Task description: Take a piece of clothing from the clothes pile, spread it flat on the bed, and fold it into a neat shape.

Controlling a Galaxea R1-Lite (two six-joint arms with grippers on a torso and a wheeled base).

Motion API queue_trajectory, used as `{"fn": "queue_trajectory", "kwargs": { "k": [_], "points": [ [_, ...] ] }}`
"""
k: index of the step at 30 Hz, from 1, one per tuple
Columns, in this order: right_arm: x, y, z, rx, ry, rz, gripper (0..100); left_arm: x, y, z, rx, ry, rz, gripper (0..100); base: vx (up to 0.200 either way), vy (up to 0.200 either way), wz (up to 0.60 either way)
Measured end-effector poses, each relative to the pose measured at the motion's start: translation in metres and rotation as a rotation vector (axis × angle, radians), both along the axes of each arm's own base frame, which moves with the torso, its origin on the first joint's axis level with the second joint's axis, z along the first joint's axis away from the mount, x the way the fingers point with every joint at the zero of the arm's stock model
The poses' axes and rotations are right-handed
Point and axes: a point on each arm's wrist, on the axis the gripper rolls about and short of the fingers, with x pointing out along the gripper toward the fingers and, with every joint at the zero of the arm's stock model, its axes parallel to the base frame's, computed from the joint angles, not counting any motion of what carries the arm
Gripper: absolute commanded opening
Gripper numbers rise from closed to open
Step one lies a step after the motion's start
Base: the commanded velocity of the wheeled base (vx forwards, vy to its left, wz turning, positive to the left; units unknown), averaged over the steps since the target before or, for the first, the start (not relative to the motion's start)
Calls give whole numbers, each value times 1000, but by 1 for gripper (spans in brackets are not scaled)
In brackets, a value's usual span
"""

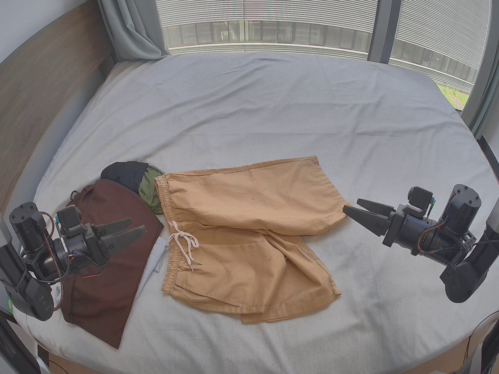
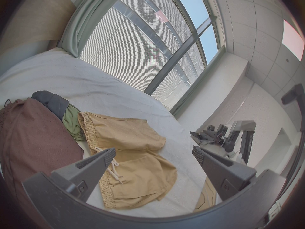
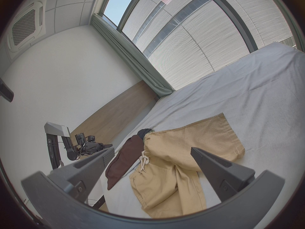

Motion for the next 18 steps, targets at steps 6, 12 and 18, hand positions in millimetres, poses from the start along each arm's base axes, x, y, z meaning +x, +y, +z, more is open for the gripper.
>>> {"fn": "queue_trajectory", "kwargs": {
  "k": [6, 12, 18],
  "points": [
    [-2, -1, -13, -52, 11, 18, 100, 3, 0, -17, 49, 14, -7, 100, 0, 0, 0],
    [-1, -2, -28, -83, 49, 14, 100, 5, 0, -26, 48, 48, -10, 100, 0, 0, 0],
    [1, -3, -38, -93, 83, 15, 100, 4, 0, -31, 47, 73, -11, 100, 0, 0, 0]
  ]
}}
